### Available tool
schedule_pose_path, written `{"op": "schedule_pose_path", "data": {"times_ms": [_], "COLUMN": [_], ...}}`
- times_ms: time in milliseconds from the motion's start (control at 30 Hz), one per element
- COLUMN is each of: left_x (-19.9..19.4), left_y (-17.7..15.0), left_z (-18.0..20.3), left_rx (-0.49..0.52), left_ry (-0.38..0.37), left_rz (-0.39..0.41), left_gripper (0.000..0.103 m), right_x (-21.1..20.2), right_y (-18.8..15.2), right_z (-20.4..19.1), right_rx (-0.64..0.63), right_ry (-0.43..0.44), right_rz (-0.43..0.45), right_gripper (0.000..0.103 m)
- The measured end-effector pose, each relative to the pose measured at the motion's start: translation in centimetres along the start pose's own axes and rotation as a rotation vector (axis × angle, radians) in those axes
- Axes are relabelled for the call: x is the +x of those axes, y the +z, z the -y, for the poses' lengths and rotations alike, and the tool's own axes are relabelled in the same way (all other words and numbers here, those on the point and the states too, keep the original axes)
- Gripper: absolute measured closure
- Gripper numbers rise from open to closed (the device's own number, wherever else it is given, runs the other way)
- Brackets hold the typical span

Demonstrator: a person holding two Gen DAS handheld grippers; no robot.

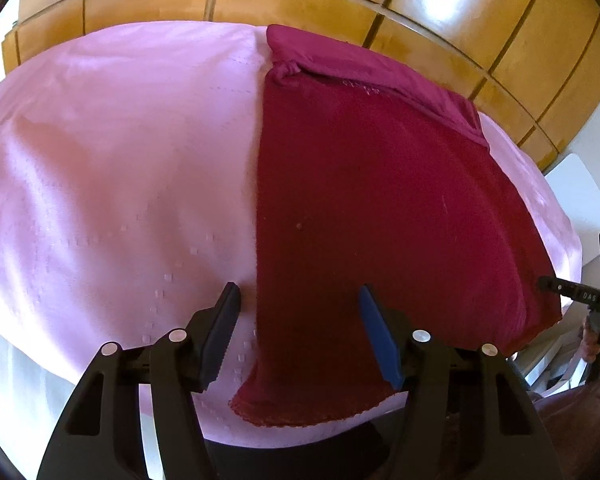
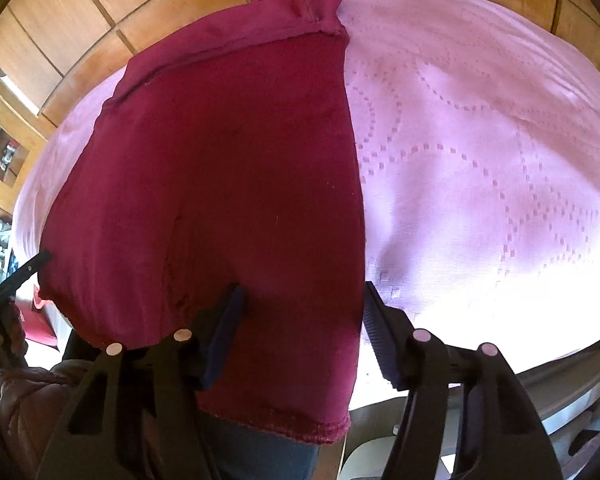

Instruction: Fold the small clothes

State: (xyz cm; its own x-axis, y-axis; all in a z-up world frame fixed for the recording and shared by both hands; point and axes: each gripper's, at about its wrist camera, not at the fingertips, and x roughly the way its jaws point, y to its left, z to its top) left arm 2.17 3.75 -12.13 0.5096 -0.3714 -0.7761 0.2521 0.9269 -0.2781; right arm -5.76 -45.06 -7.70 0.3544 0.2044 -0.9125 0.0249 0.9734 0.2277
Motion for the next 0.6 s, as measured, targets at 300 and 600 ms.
{"op": "schedule_pose_path", "data": {"times_ms": [300, 600], "left_x": [-0.5, -3.0], "left_y": [0.8, 6.2], "left_z": [1.2, -0.2], "left_rx": [0.065, -0.083], "left_ry": [-0.066, -0.302], "left_rz": [0.011, 0.120], "left_gripper": [0.095, 0.096], "right_x": [-1.0, -2.8], "right_y": [0.6, 4.8], "right_z": [-2.1, -3.0], "right_rx": [-0.083, 0.009], "right_ry": [0.083, 0.269], "right_rz": [-0.018, 0.108], "right_gripper": [0.095, 0.095]}}
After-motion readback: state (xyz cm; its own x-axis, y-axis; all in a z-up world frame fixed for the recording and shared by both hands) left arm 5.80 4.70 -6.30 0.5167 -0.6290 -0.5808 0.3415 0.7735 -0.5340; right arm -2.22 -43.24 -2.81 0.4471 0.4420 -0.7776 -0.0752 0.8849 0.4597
